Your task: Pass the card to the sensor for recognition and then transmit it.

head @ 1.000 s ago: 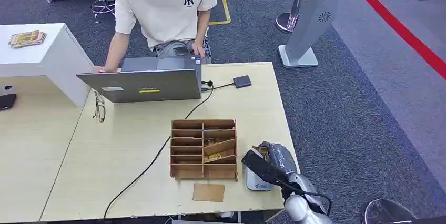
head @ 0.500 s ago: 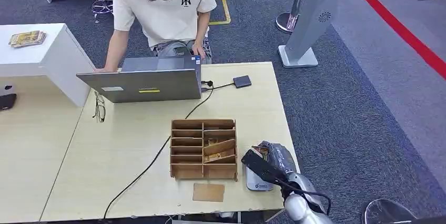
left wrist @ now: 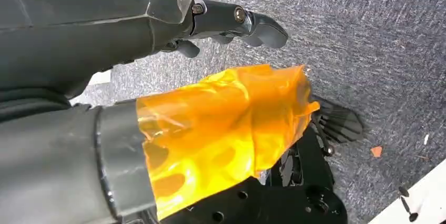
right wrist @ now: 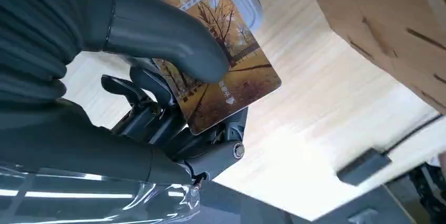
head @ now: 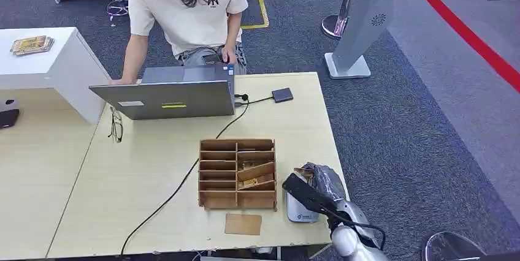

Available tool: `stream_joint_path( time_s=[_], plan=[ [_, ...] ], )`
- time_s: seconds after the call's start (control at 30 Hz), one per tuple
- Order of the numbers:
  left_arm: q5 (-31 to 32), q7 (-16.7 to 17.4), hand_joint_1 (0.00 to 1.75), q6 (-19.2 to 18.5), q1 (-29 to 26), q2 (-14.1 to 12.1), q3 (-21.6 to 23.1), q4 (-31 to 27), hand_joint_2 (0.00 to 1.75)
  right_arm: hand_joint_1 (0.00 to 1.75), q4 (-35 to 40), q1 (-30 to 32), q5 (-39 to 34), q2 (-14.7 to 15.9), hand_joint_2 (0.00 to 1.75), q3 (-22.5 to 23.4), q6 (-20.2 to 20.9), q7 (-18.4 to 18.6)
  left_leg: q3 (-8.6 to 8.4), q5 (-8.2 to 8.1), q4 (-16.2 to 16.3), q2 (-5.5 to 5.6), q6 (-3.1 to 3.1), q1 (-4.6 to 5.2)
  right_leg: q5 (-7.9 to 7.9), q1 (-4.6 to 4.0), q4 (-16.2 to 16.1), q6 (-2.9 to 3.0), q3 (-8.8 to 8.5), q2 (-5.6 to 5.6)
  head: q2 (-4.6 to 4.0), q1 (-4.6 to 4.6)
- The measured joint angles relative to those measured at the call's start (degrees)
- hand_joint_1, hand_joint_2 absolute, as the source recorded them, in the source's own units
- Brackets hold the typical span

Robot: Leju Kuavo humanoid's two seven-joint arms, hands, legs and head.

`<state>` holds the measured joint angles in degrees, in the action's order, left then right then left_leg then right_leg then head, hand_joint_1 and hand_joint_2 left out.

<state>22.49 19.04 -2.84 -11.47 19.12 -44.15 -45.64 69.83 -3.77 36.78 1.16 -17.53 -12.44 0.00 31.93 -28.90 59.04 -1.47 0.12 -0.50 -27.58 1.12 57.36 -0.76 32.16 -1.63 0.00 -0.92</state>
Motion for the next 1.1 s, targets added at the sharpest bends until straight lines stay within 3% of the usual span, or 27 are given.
stream_joint_path(
  time_s=[0.13,0.33,0.83,1.1],
  plan=[
    [-2.5,-0.5,0.00,1.7,-0.5,0.0,1.3,0.0,0.00,1.75,3.2,1.8,-2.4,-1.5,1.75,1.9,-8.5,-5.1,0.02,0.00,0.0,0.02,0.00,0.00,0.00,0.00,0.0,0.00,0.01,-0.02,0.00,-0.02],
    [-6.5,0.1,0.00,4.4,-2.0,0.1,6.2,-0.5,0.00,1.75,11.3,4.9,-8.7,-4.7,1.75,6.1,-15.1,-11.4,0.05,-0.01,0.0,0.00,0.00,0.00,-0.01,0.00,0.0,0.01,0.07,0.01,0.00,0.00],
    [-7.5,0.0,0.00,5.3,-3.7,0.5,10.2,-1.1,0.00,1.75,19.5,7.7,-13.3,-6.8,1.75,7.9,-16.4,-15.9,0.05,0.00,0.0,-0.01,0.00,0.00,-0.01,-0.01,0.0,0.01,0.07,0.01,0.00,-0.02],
    [-4.7,-1.4,0.00,3.7,-3.7,0.5,10.1,-1.1,0.00,1.75,20.8,7.0,-16.6,-8.0,1.75,5.7,-13.7,-18.5,0.06,0.00,0.0,-0.02,-0.01,-0.03,-0.01,-0.02,0.0,0.01,0.07,0.03,0.00,-0.02]
  ],
)
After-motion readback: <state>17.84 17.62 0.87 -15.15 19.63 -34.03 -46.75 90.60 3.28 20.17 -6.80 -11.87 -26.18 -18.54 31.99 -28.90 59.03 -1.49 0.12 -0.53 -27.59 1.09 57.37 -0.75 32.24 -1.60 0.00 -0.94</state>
